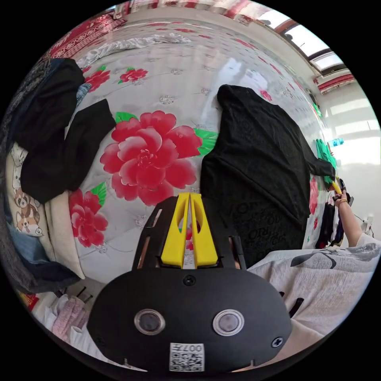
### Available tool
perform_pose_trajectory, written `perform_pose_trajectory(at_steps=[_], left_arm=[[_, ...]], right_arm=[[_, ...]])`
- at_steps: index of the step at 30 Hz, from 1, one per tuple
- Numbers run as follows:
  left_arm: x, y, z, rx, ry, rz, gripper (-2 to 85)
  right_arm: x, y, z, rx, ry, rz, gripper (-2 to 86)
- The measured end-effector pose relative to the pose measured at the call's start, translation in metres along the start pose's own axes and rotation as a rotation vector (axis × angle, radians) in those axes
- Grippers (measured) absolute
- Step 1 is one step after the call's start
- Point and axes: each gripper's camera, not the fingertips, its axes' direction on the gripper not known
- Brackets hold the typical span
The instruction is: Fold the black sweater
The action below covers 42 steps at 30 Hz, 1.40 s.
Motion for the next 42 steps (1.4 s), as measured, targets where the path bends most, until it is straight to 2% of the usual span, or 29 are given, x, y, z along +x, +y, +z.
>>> perform_pose_trajectory(at_steps=[5,8,10,11,13,14,16,17,19,20,22,24,26,29,36,40,42], left_arm=[[0.013,0.003,-0.002,0.043,0.023,-0.003,-1.0],[0.026,0.000,0.000,0.042,0.047,0.043,-0.9],[0.035,-0.002,0.000,0.045,0.064,0.079,-0.9],[0.040,-0.002,-0.001,0.053,0.085,0.106,-0.9],[0.048,-0.002,-0.002,0.066,0.127,0.142,-0.9],[0.053,-0.001,-0.002,0.072,0.159,0.163,-0.9],[0.061,0.004,0.000,0.078,0.202,0.206,-0.9],[0.065,0.009,0.002,0.079,0.216,0.237,-0.9],[0.070,0.018,0.006,0.078,0.231,0.278,-0.9],[0.071,0.023,0.011,0.066,0.248,0.300,-0.9],[0.071,0.032,0.018,0.041,0.252,0.323,-0.8],[0.068,0.042,0.022,0.027,0.254,0.362,-0.4],[0.064,0.048,0.024,0.030,0.234,0.391,0.3],[0.061,0.052,0.027,0.043,0.176,0.441,2.7],[0.068,0.021,0.029,0.112,0.168,0.550,8.8],[0.090,0.006,0.052,0.046,0.182,0.650,11.2],[0.115,0.005,0.070,0.002,0.131,0.735,9.9]], right_arm=[[-0.025,-0.002,0.009,-0.010,0.041,0.043,0.8],[-0.088,0.007,-0.004,0.021,0.016,-0.162,0.1],[-0.168,0.038,-0.016,0.008,0.013,-0.501,-0.1],[-0.189,0.052,-0.020,0.006,0.016,-0.600,-0.1],[-0.261,0.129,-0.029,-0.027,0.022,-0.988,-0.2],[-0.274,0.152,-0.031,-0.035,0.022,-1.079,-0.2],[-0.310,0.253,-0.029,-0.128,0.000,-1.404,-0.1],[-0.315,0.278,-0.027,-0.159,-0.010,-1.463,0.0],[-0.318,0.372,-0.005,-0.355,-0.082,-1.599,0.3],[-0.316,0.394,0.003,-0.427,-0.089,-1.610,0.4],[-0.304,0.468,0.034,-0.740,-0.100,-1.628,1.5],[-0.301,0.503,0.041,-0.859,-0.099,-1.656,2.4],[-0.307,0.516,0.036,-0.857,-0.100,-1.672,3.1],[-0.322,0.499,0.035,-0.732,-0.019,-1.679,3.8],[-0.354,0.389,0.087,-0.554,0.293,-1.597,4.3],[-0.352,0.358,0.137,-0.699,0.457,-1.670,4.4],[-0.347,0.356,0.155,-0.783,0.521,-1.725,4.3]])
